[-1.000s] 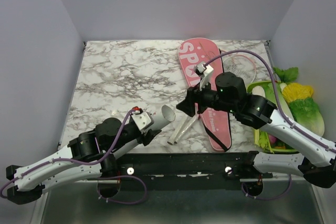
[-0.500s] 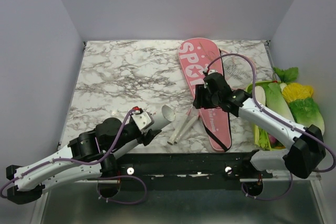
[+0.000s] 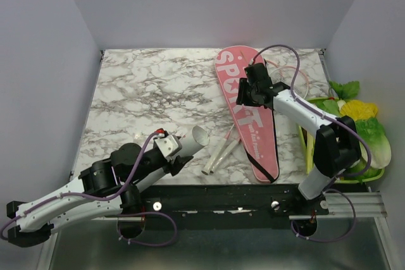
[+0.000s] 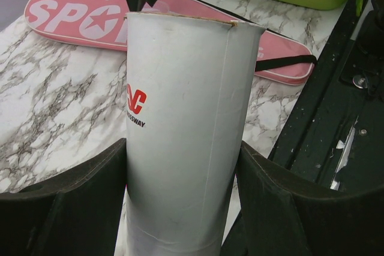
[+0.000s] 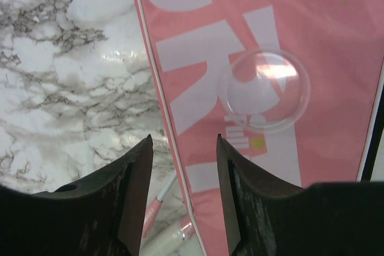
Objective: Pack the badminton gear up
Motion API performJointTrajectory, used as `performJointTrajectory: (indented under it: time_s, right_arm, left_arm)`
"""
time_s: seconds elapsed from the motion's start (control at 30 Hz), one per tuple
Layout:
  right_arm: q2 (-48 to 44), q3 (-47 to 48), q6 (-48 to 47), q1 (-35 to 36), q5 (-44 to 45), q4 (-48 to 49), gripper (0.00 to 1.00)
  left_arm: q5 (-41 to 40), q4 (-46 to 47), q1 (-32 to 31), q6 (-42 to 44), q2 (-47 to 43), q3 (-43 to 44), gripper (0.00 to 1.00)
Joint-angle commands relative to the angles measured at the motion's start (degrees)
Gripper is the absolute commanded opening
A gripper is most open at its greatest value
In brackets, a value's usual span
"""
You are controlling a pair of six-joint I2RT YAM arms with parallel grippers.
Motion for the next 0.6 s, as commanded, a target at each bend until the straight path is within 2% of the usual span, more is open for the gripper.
performJointTrajectory:
  time_s: [0.0,0.27,0.57]
  right_arm:
    - [5.31,5.69,-1.67,-1.53,2.42,-0.21,0.55]
    - [11.73,11.68,-2.73,-2.94,3.21,-2.41,0.55]
    - [13.93,11.51,-3.34,-3.82,3.39,-2.76,0.52]
  left_arm:
    - [-1.2,1.55,0.03,-5.5,-0.29,0.13,0.0]
    - [-1.47,1.38,0.21,-5.59,0.67,0.13,0.0]
    - [-1.29,0.76,0.12,-5.85,2.43,0.48,0.0]
